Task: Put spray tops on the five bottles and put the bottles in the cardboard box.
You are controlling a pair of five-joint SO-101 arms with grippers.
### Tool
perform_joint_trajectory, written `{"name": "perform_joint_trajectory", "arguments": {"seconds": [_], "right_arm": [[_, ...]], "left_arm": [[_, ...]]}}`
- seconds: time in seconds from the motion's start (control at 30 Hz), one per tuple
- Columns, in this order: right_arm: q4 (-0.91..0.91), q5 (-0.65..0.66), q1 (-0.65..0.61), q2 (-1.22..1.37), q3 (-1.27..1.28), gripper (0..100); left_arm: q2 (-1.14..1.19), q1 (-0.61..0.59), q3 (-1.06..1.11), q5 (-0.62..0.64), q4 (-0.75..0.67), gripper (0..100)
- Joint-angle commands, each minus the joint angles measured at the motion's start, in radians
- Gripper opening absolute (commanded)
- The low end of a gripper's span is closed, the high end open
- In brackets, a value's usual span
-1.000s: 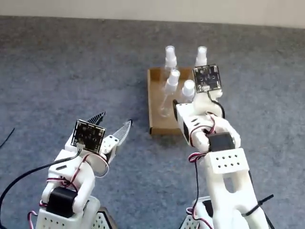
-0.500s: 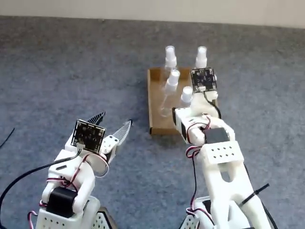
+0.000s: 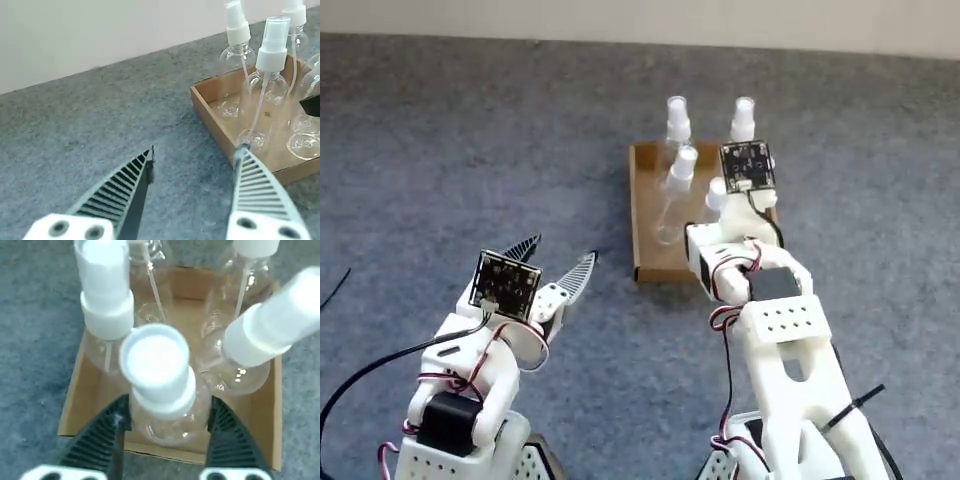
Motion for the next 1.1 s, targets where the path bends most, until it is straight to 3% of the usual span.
{"name": "perform_joint_trajectory", "arguments": {"seconds": [0.0, 0.23, 0.43, 1.07], "right_arm": [[0.013, -0.008, -0.016, -0.004, -0.007, 12.0], [0.015, -0.008, -0.048, -0.004, -0.007, 12.4], [0.015, -0.009, -0.045, -0.004, -0.005, 20.1], [0.081, -0.041, -0.019, -0.015, -0.018, 20.7]], "left_arm": [[-0.004, -0.008, -0.007, -0.005, -0.026, 24], [-0.008, -0.008, -0.007, -0.005, -0.023, 24], [-0.010, -0.008, -0.007, -0.005, -0.023, 24], [-0.010, -0.010, -0.008, -0.005, -0.023, 24]]}}
